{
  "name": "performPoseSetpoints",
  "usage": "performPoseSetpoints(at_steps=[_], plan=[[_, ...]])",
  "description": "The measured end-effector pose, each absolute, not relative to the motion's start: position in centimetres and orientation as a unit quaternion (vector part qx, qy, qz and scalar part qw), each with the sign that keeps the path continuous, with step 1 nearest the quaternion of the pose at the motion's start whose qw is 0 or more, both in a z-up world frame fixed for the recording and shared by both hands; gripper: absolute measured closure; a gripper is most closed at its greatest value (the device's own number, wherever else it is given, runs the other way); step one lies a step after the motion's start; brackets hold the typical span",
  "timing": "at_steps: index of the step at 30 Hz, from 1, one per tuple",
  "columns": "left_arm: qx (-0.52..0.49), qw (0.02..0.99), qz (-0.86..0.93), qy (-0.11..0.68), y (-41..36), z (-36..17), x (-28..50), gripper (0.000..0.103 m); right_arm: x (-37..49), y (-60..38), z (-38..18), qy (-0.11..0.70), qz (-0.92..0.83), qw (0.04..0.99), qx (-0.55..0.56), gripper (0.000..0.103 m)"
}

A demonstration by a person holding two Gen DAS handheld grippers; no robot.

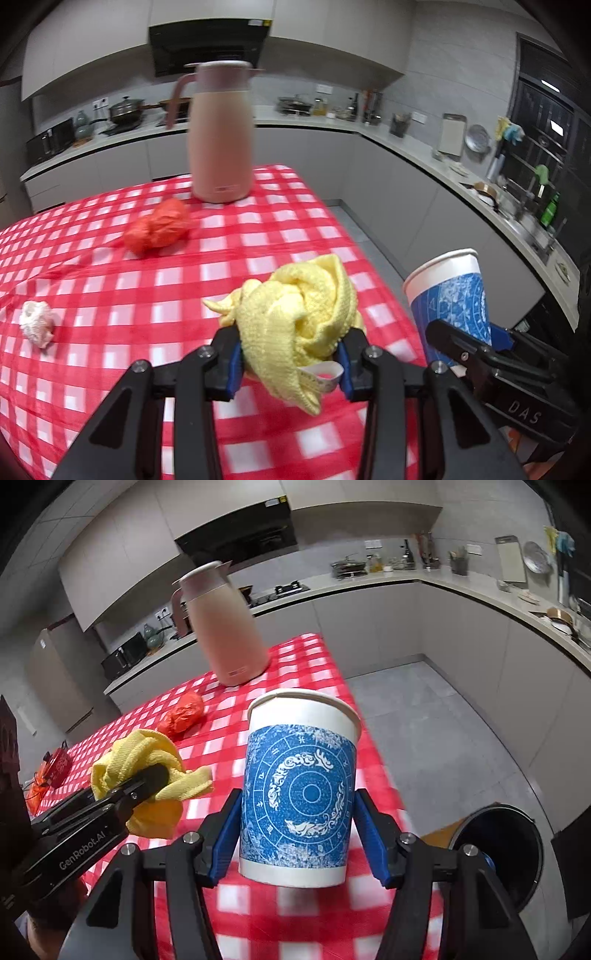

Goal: Collect trash
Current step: 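Carry the yellow cloth and blue-patterned cup over the black bin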

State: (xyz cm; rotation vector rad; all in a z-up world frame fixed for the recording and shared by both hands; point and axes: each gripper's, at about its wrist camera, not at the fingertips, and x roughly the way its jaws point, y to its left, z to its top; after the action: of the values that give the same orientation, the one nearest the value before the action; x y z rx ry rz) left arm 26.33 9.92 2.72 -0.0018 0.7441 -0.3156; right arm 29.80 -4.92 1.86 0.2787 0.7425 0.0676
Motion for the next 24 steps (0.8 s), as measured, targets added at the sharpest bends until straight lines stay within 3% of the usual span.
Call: performPoseSetpoints(at_steps=[24], plan=[[0.051, 0.860, -0.320, 0.395, -7.9, 0.4, 23.0, 0.062, 18.3, -22.2, -0.1, 0.351, -0.138, 0.900, 0.218, 0.042]])
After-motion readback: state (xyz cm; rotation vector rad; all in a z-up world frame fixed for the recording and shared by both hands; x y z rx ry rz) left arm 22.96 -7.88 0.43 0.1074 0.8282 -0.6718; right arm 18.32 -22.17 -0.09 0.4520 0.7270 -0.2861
